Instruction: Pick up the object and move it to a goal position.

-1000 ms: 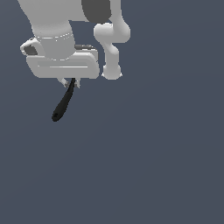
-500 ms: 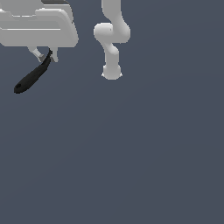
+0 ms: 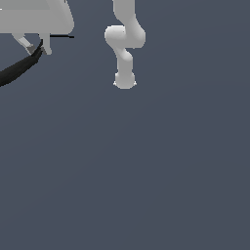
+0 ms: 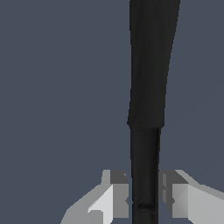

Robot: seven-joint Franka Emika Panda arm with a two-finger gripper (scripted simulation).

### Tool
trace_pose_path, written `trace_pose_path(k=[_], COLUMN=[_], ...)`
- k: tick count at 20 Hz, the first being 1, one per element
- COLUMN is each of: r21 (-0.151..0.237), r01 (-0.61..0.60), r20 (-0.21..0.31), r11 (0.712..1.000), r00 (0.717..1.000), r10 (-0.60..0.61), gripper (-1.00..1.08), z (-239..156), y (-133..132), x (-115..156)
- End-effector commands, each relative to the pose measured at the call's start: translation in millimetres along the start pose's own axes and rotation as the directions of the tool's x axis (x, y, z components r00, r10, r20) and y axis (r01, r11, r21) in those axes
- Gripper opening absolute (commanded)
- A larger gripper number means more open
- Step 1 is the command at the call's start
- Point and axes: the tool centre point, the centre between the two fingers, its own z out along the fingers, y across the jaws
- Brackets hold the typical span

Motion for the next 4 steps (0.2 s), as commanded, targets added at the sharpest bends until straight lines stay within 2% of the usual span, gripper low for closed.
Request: trace_pose_path(k=[1,4], r21=[0.000,0.000], r01=[0.001,0.001], r20=[-0.001,-0.001], r11=[1.000,1.000], r00=[1.000,1.000], r10=[-0.001,-0.001], gripper=[-1.00,-1.00], z=[-4.1,-4.9], y=[1.8,2.3], x=[0.1,0.3])
